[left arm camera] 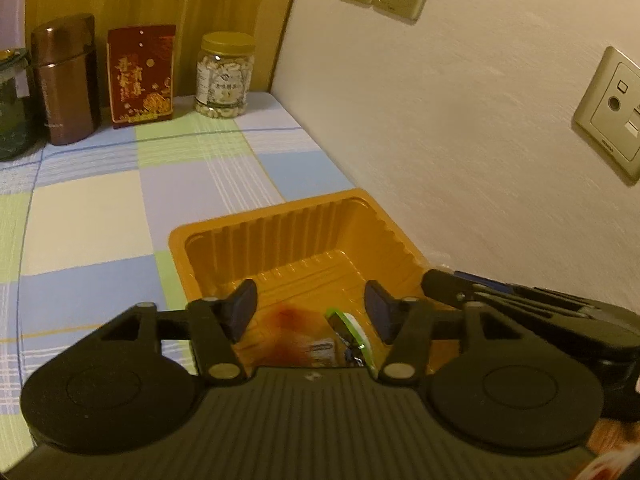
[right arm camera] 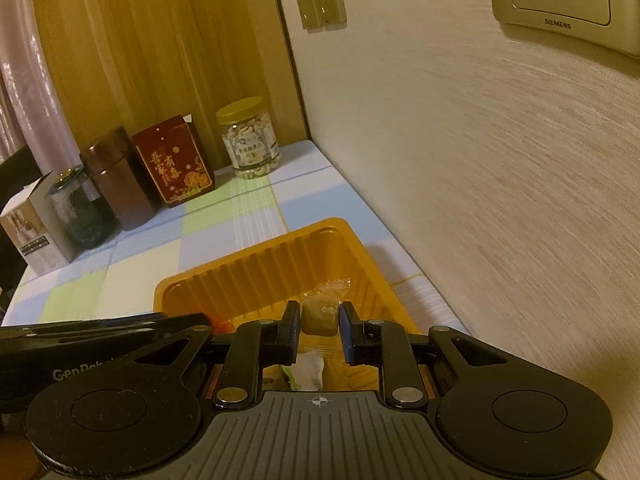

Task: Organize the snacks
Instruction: 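Open the left gripper to drop the red candy into the tray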

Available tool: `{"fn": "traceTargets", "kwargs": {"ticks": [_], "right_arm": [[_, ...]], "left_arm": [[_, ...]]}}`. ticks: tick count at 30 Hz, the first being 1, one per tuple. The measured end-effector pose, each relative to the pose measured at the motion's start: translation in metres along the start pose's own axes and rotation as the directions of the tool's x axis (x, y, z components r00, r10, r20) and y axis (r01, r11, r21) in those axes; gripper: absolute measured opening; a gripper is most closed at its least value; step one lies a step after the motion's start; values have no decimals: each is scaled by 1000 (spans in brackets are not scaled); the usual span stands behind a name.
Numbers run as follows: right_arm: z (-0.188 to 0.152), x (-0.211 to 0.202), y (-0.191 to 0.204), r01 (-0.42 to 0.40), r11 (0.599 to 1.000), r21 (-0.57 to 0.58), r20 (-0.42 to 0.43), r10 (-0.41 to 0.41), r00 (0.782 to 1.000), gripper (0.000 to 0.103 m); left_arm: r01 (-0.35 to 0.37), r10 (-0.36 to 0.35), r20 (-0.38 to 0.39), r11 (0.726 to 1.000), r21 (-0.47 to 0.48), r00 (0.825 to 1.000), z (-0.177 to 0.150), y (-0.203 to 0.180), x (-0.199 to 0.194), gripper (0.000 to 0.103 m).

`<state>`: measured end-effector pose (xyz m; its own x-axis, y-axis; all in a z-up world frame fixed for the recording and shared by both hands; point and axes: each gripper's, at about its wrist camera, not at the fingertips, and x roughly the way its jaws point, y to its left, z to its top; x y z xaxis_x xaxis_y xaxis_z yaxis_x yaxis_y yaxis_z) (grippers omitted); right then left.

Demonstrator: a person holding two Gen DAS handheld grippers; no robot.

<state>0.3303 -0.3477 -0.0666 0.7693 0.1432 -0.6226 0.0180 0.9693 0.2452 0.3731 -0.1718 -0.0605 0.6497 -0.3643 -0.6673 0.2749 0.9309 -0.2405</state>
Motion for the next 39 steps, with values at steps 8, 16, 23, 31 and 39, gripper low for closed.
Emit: {"fn": "traceTargets", "kwargs": {"ticks": [8,16,23,31,39], "right_arm": [[3,-3,0,-6,1000,4,2,6,1000,21],[8,-6,9,-34,999,-11,-4,33,999,21],[14,-3,15,-51,999,-14,-15,50,999,21],[18,10,20,-80,996,-28,-23,80,997,21],[21,22,19,-146,989,-6,-11,146,989,37]], "left_arm": [[-47,47,9,999,5,999,-7,14,-15,56],[-65,64,5,998,16,998,-14,16,-24,56],[-71,71,1,997,12,997,-15,19,-26,56],[-80,80,3,997,6,997,-15,26,-29,56],[-103,103,2,995,-11,995,-20,32,-35,58]]}}
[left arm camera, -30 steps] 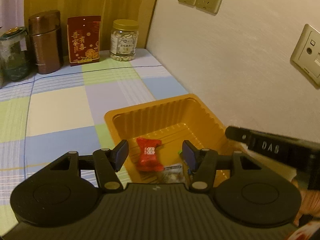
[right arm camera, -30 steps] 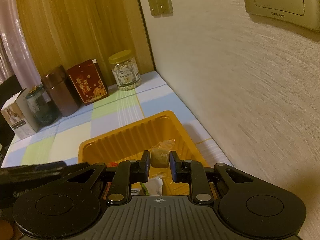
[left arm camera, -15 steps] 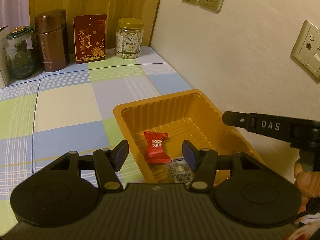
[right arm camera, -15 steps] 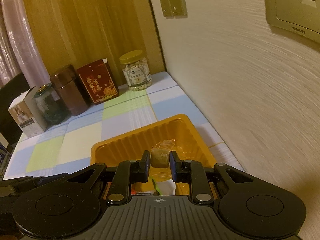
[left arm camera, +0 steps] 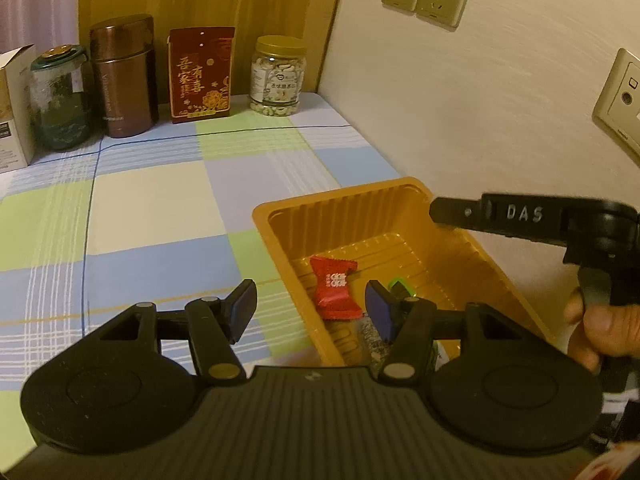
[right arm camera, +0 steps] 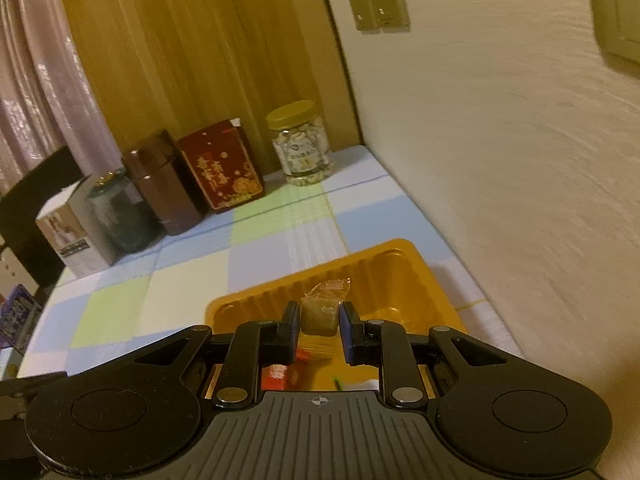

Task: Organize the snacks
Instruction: 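Open the left gripper to drop the red candy into the tray, then open the right gripper to drop the amber candy into the tray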

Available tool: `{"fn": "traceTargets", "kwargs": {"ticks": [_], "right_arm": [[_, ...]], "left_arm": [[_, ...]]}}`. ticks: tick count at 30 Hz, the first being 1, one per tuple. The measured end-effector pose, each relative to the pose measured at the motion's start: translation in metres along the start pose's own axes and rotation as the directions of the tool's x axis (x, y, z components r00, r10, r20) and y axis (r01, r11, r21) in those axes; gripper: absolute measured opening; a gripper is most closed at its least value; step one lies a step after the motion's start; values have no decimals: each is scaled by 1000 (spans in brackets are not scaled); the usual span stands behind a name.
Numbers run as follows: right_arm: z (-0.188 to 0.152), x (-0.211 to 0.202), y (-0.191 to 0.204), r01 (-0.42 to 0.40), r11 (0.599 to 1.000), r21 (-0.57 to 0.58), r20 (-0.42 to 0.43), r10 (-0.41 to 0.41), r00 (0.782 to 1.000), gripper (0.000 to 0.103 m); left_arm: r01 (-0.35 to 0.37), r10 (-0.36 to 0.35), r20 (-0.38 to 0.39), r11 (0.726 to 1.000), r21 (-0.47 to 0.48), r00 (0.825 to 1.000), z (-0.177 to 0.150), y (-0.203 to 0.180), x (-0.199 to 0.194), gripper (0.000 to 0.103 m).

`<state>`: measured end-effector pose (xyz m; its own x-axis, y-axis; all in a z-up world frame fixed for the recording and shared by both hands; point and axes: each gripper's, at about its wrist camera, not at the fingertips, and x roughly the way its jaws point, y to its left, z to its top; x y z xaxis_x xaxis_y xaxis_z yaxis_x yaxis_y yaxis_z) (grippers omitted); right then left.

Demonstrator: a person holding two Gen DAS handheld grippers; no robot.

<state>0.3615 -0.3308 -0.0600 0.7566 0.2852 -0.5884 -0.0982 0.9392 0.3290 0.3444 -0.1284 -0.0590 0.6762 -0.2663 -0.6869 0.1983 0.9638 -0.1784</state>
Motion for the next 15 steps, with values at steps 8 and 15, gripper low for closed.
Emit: {"fn": "traceTargets", "kwargs": {"ticks": [8,15], "right_arm": [[-6,-20,-13,18,999,49,25,-19,999,71],[-23,-55,-17,42,996,74,-9,-41,999,71]], "left_arm": [[-34,34,9,999,-8,999,-13,4,-16,72],[-59,59,15,998,-10,998,-30,2,-45,88]]}}
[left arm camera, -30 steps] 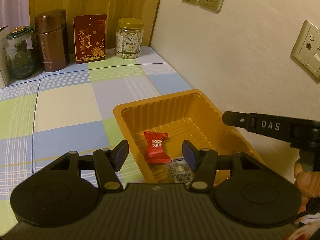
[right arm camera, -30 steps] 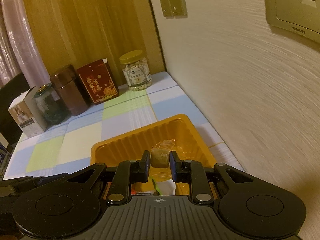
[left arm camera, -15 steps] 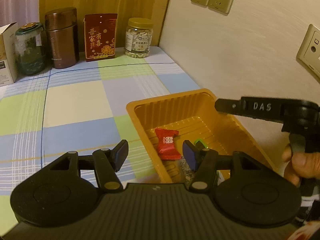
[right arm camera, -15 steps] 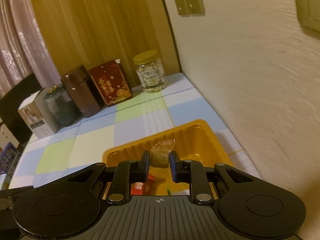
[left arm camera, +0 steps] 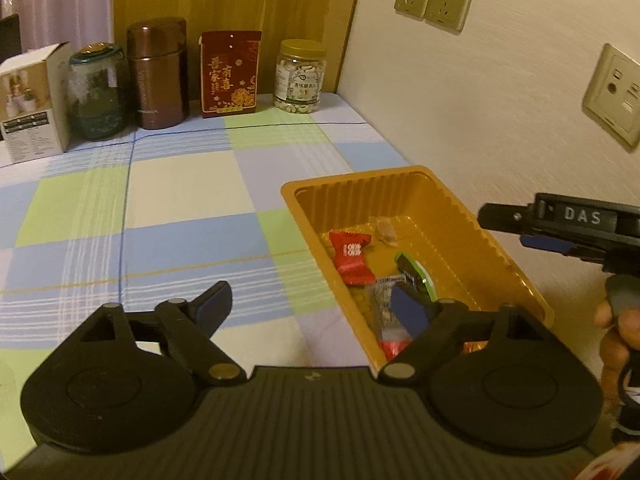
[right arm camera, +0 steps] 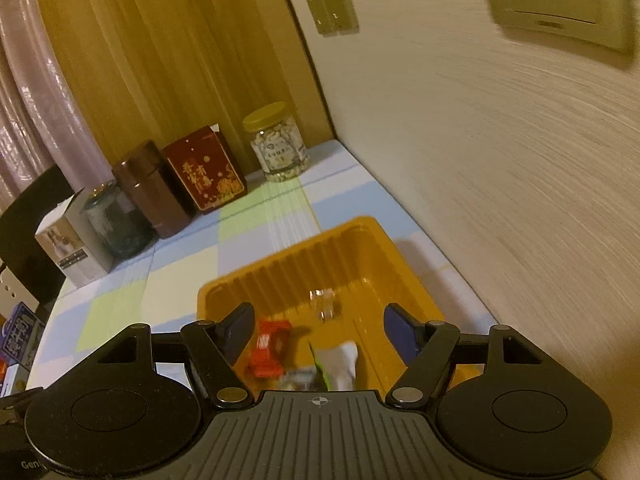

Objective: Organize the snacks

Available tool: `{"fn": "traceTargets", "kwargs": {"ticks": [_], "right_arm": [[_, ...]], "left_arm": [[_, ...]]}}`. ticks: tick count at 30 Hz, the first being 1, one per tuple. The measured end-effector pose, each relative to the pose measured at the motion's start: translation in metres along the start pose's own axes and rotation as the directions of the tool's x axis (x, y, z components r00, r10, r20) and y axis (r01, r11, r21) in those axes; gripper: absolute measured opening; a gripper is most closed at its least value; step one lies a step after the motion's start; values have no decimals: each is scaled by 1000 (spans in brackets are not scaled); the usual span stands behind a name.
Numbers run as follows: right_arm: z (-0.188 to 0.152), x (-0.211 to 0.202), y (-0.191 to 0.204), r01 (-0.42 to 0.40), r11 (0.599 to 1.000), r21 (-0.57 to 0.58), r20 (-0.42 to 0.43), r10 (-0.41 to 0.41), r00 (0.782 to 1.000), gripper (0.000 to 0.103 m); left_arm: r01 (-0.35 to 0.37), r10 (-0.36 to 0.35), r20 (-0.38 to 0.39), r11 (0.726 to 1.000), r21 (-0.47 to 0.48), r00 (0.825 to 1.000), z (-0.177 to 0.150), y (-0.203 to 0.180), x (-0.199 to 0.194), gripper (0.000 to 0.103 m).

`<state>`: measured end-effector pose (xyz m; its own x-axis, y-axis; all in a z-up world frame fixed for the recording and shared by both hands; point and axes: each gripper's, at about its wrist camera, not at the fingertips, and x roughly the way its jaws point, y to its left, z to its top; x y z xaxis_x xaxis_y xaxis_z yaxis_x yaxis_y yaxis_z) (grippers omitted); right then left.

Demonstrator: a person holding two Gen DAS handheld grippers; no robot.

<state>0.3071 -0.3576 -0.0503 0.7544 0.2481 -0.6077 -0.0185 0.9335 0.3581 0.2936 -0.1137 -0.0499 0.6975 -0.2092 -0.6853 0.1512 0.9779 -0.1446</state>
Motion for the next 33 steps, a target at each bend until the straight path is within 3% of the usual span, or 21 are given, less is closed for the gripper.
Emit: {"fn": "traceTargets", "kwargs": {"ticks": [9,22,33], "right_arm": [[-31,-73,8,39,999,17,0,-39,999,71],[-87,-164,41,75,997,-25,-6,-75,997,72],[-130,-205,66,102,991,-83,-9,-103,995,72]], "left_arm": [[7,-7,31,1000,-6,1000,-24,0,-61,102],[-15,13,66,1000,27,998,-63,-15,-140,103],[-62,61,86,998,10,994,-95,-18,-196,103]]}}
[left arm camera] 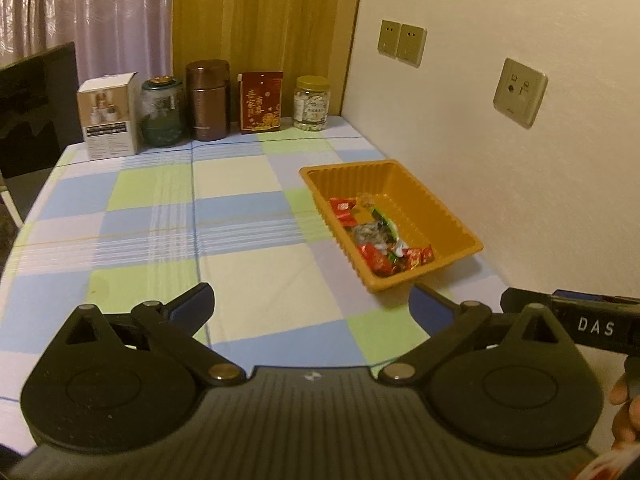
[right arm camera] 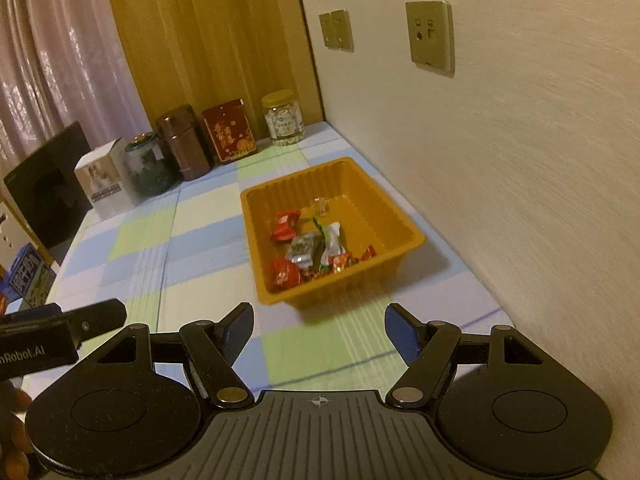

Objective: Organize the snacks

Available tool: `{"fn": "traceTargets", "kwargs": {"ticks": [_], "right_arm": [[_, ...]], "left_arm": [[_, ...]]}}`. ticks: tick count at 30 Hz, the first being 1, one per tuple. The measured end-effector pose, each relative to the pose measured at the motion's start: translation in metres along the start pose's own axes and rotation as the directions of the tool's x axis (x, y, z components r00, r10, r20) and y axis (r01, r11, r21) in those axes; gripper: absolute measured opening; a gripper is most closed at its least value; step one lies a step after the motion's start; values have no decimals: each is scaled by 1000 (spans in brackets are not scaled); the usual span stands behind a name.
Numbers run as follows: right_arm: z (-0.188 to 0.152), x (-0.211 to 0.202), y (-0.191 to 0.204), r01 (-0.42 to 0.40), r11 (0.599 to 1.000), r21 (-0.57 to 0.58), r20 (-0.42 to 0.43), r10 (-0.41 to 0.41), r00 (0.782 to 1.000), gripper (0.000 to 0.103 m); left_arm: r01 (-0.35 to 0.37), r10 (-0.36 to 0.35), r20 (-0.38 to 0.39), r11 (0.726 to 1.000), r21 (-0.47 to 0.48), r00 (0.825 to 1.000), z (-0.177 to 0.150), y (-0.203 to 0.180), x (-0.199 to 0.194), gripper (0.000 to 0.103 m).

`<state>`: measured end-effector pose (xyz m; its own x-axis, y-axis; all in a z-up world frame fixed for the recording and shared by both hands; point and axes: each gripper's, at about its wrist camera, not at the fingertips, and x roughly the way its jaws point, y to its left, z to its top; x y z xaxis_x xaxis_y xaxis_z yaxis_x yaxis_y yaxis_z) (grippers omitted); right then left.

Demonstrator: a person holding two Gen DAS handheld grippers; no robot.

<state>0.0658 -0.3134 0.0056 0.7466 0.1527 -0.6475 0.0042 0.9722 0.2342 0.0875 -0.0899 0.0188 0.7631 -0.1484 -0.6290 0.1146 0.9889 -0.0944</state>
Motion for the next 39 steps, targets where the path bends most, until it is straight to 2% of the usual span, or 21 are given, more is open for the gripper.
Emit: {"fn": "traceTargets", "kwargs": {"ticks": [9,17,39], "right_arm": [[-23,-29,6,18,1000,-20,18,-18,1000,72],[-31,-47,14,31,998,-49,36,-29,999,72],[-38,-53,21,28,998,-56,57,-25,998,72]], "left_arm": [[8,-8,-7,1000,9,1000,-22,-4,-28,103],[5,-6,30,1000,29,1000,-34,-6,-43,103],[-19,18,38,1000,18,999,-43,0,-47,103]]}}
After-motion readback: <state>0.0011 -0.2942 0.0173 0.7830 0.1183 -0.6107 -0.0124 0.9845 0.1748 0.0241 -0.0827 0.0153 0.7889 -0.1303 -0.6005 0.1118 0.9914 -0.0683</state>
